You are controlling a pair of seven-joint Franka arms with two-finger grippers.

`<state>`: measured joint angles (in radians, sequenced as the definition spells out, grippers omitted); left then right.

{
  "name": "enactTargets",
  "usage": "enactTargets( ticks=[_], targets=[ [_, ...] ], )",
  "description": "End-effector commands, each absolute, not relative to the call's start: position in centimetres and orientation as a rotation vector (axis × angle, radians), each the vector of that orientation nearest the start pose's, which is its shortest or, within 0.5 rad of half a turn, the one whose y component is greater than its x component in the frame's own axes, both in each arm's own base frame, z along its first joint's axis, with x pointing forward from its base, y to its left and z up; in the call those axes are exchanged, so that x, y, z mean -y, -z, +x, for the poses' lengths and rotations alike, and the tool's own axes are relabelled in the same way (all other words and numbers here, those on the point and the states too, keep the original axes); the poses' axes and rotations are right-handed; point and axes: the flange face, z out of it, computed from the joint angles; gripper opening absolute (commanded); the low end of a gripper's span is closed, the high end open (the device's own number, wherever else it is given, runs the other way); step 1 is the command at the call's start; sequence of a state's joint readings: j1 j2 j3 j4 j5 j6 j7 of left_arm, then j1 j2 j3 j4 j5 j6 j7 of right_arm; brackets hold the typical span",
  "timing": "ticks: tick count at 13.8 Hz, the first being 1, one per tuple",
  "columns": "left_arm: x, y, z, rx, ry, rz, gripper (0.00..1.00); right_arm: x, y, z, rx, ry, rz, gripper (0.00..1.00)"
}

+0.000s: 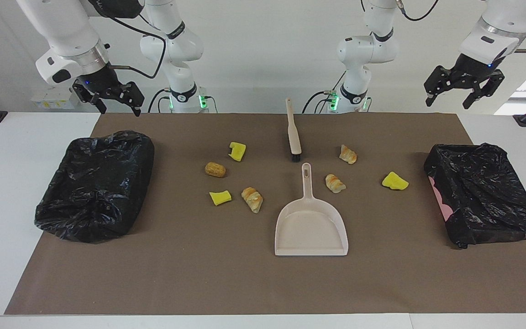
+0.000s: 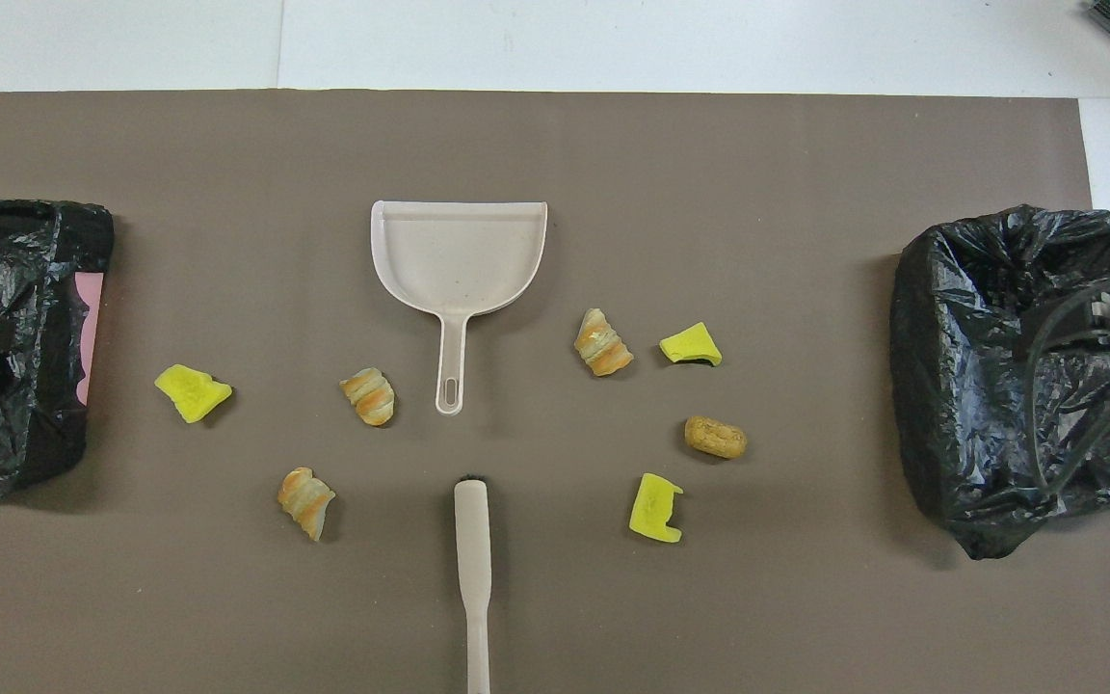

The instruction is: Sweep and dump trash in bin

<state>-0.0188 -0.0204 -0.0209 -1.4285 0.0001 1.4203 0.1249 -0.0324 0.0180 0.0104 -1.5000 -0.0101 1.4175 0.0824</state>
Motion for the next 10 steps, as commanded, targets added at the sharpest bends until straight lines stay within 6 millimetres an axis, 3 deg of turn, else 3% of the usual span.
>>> enactTargets(
  ticks=[1, 10],
  targets=[
    [1.88, -69.17, 53.02, -0.241, 0.009, -3.118, 1.00, 1.53, -63.79, 55.12, -0.112, -0.143, -3.164, 1.00],
    [1.88, -69.17, 53.02, -0.241, 0.009, -3.118, 1.00, 1.07, -63.45, 54.72, -0.112, -0.154, -3.142, 1.00]
  ],
)
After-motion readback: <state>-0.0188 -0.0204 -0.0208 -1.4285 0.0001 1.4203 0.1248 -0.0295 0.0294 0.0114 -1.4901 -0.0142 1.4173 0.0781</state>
